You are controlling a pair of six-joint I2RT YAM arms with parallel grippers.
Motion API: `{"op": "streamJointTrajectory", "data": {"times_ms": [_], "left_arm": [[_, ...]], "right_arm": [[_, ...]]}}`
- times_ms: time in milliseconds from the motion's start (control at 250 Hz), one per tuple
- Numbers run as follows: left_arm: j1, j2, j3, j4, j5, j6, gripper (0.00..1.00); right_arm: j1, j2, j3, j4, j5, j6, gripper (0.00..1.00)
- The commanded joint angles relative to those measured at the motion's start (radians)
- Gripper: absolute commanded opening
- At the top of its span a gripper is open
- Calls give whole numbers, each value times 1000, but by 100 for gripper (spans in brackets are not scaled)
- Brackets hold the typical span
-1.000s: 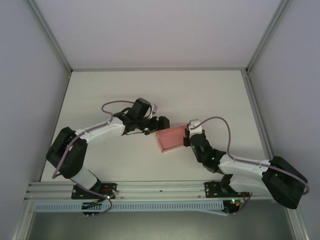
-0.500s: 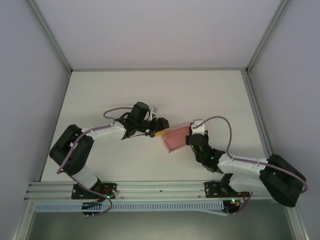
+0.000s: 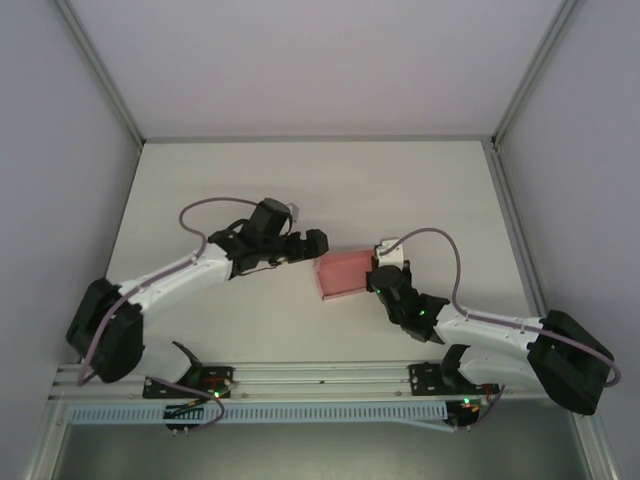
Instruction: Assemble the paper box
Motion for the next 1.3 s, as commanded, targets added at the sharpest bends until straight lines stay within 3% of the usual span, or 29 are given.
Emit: {"op": "streamJointTrajectory", "data": {"times_ms": [0, 152, 224, 327, 415, 499, 583, 707, 938, 1026, 1122, 1194, 1262, 1294], "left_arm": [[-48, -87, -12, -58, -128, 86, 93], [-191, -50, 44, -99, -185, 143, 89], [-218, 9, 74, -143, -237, 153, 86], [-228, 110, 137, -200, -296, 155, 77], [-239, 167, 171, -197, -335, 153, 60], [-243, 201, 207, -206, -382, 157, 57], [-245, 223, 227, -217, -442, 143, 45], [-248, 231, 233, -181, -420, 112, 16], [-223, 172, 126, 41, -279, -6, 0], [-200, 138, 45, 177, -211, -42, 1], [-197, 148, 61, 116, -238, -28, 5], [-211, 150, 79, 40, -282, -1, 20], [-226, 125, 72, -6, -314, 19, 51], [-232, 106, 61, -11, -315, 34, 57]], "right_arm": [[13, 37, -1, -179, -72, 35, 0], [13, 47, 9, -191, -75, 45, 0], [13, 45, 9, -186, -80, 45, 0], [14, 47, 14, -190, -89, 41, 0], [13, 45, 14, -189, -91, 39, 0], [13, 41, 11, -181, -99, 35, 0], [13, 36, 10, -181, -100, 28, 0], [13, 34, 11, -188, -107, 24, 0], [14, 59, 5, -134, -168, 17, 0], [15, 70, 6, -122, -184, 23, 0], [16, 70, 8, -132, -173, 23, 0], [18, 59, 6, -160, -158, 26, 0], [19, 38, -6, -180, -142, 38, 2], [19, 24, -15, -180, -142, 40, 2]]}}
